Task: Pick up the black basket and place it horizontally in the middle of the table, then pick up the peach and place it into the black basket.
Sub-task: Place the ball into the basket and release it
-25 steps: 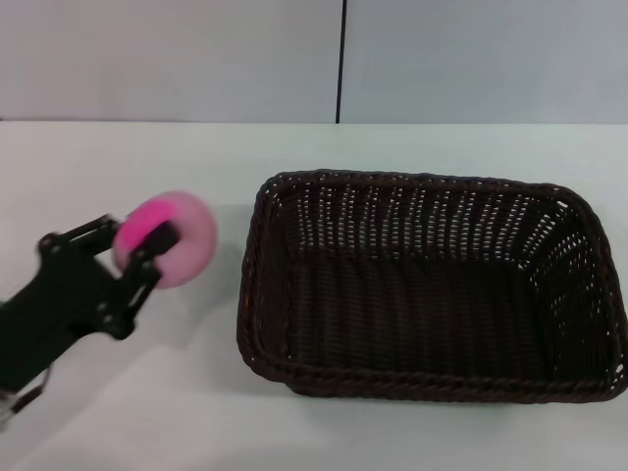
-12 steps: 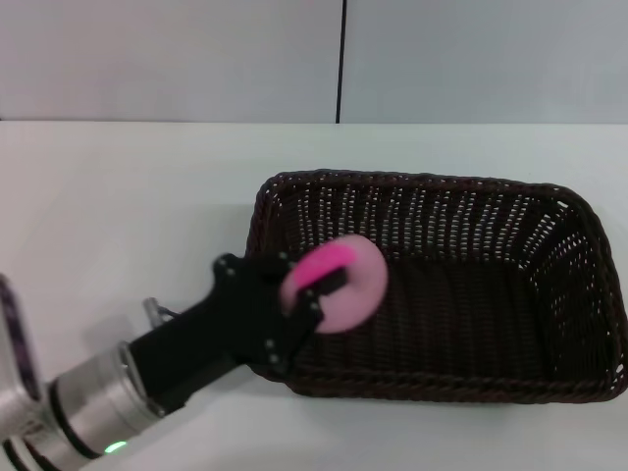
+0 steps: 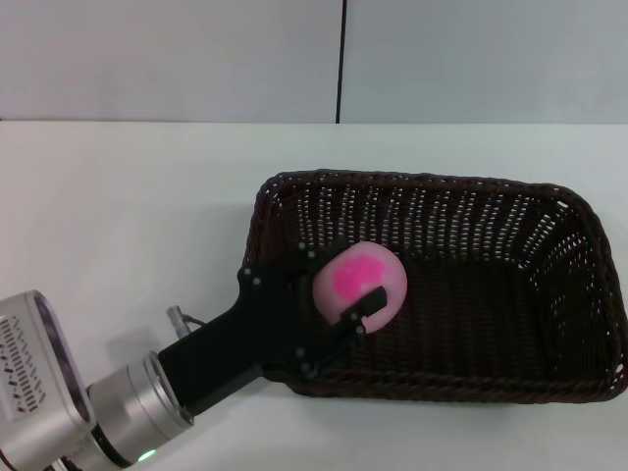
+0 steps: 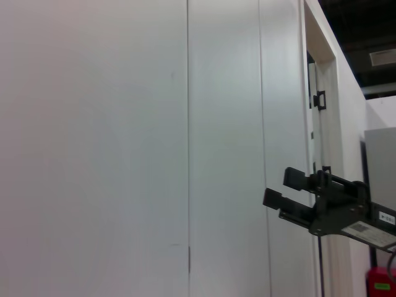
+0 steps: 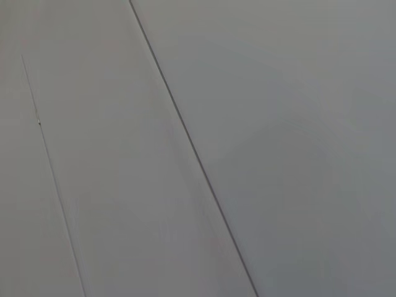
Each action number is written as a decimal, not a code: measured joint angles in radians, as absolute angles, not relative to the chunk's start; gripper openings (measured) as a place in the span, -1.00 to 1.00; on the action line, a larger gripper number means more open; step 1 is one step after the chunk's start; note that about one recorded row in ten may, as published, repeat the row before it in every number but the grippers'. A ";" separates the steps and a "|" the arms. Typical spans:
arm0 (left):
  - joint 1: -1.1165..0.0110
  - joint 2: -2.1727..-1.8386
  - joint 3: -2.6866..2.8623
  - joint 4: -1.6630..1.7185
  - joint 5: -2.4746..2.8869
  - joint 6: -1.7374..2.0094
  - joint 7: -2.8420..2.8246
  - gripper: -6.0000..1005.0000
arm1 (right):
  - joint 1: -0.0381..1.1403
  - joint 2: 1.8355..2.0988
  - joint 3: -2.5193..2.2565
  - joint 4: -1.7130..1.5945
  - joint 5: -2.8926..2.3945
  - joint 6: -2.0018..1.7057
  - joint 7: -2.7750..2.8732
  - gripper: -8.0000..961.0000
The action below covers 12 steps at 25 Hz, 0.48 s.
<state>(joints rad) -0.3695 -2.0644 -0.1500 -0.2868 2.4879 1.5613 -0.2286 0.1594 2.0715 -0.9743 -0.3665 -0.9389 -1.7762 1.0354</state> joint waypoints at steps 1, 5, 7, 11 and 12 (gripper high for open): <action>-0.370 -2.064 -0.157 -0.287 2.486 1.563 -0.229 -0.40 | 0.159 2.071 -0.973 -0.367 -0.939 -1.776 1.034 0.25; -0.365 -2.062 -0.172 -0.287 2.485 1.567 -0.229 0.00 | 0.159 2.071 -0.956 -0.366 -0.938 -1.776 1.012 0.25; -0.361 -2.061 -0.178 -0.284 2.485 1.568 -0.230 0.27 | 0.160 2.072 -0.950 -0.365 -0.938 -1.776 1.009 0.25; -0.334 -2.059 -0.224 -0.270 2.485 1.580 -0.233 0.62 | 0.160 2.072 -0.919 -0.363 -0.938 -1.776 1.001 0.25; -0.334 -2.059 -0.224 -0.270 2.485 1.580 -0.233 0.62 | 0.160 2.073 -0.904 -0.362 -0.938 -1.776 0.993 0.25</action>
<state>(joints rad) -0.3342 -2.0591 -0.2240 -0.2700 2.4853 1.5802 -0.2334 0.1596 2.0731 -0.9036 -0.3623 -0.9382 -1.7763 0.9930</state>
